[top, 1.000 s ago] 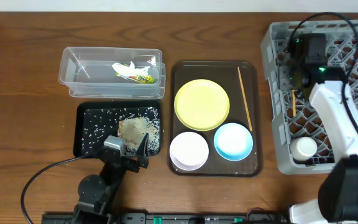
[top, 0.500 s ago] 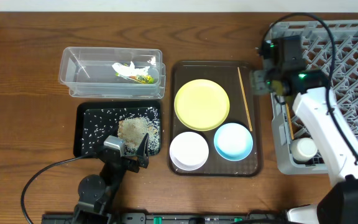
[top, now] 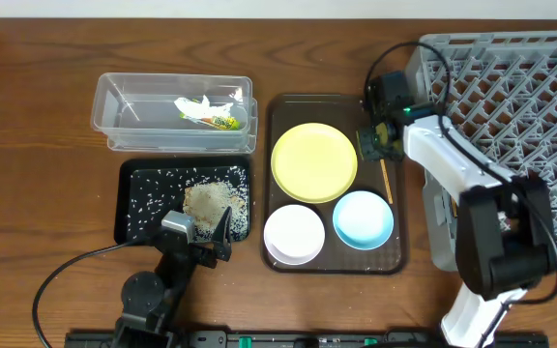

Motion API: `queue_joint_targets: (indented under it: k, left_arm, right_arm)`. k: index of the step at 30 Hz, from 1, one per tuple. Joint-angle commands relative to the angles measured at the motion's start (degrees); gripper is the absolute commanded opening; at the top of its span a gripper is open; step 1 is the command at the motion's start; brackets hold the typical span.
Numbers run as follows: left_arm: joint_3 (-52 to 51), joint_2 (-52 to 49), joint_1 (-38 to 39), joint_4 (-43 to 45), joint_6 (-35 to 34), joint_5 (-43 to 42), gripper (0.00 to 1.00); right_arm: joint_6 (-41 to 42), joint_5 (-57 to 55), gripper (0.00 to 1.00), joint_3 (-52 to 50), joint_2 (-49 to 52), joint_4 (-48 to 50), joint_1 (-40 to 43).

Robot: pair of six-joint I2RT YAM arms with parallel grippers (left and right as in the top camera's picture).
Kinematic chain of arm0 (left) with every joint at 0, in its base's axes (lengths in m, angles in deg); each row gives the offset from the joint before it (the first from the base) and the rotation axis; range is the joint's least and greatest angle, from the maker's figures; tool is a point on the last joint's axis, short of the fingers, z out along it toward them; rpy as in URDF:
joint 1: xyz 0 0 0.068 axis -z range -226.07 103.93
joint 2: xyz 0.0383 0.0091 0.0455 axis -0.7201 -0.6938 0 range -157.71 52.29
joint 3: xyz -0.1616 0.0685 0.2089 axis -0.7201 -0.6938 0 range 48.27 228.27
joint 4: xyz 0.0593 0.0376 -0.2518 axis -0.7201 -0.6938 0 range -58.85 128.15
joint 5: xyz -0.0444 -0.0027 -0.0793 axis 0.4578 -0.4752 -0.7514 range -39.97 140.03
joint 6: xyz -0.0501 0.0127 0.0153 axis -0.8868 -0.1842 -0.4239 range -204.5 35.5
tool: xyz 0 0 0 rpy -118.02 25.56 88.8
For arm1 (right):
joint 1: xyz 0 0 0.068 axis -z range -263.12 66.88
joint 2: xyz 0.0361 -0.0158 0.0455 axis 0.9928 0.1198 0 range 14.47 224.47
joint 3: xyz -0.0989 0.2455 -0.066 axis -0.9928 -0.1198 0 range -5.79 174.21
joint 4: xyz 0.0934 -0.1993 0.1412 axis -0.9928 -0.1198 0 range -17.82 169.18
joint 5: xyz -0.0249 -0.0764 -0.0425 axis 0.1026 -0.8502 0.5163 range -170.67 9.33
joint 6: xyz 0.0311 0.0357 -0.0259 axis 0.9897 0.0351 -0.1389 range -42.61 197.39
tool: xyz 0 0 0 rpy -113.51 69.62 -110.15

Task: Sort waste into correct bins and load items into the dishwasher rack
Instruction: 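Lift chopsticks with right gripper and drop into dish rack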

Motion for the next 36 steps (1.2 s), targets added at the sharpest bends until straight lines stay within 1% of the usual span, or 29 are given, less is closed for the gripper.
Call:
queue_joint_targets:
  k: [1,3,5,9,11,13,18,24,31,36]
  left_arm:
    - [-0.7,0.5,-0.1,-0.4,0.8,0.0,0.93]
    - [-0.7,0.5,-0.1,-0.4,0.8,0.0,0.93]
    - [-0.7,0.5,-0.1,-0.4,0.8,0.0,0.93]
    - [-0.7,0.5,-0.1,-0.4,0.8,0.0,0.93]
    - [-0.7,0.5,-0.1,-0.4,0.8,0.0,0.93]
    - [-0.7,0.5,-0.1,-0.4,0.8,0.0,0.93]
    - [-0.7,0.5,-0.1,-0.4,0.8,0.1,0.93]
    - [-0.7,0.5,-0.1,-0.4,0.8,0.0,0.93]
    - [-0.7,0.5,-0.1,-0.4,0.8,0.0,0.93]
    - [-0.7,0.5,-0.1,-0.4,0.8,0.0,0.93]
  right_arm:
    - [1.0,-0.7,0.36,0.3,2.2,0.1,-0.2]
    - [1.0,-0.8,0.36,0.3,3.1,0.0,0.0]
    - [2.4,-1.4,0.31,0.3,3.7,-0.1,0.2]
    - [3.1,-1.4,0.33,0.3,4.0,-1.6,0.4]
    - [2.9,-1.5,0.29,0.3,4.2,-2.5,0.4]
    - [2.9,-1.8,0.28,-0.1,4.2,-2.8,0.4]
    - [2.8,-1.8,0.01,-0.9,4.2,-3.5,0.4]
    - [2.9,-1.4,0.01,1.2,2.0,-4.7,1.4]
    - [1.5,-1.3,0.01,5.9,-7.9,-5.8,5.1]
    - [-3.9,-1.7,0.01,6.1,-14.7,-5.4,10.1]
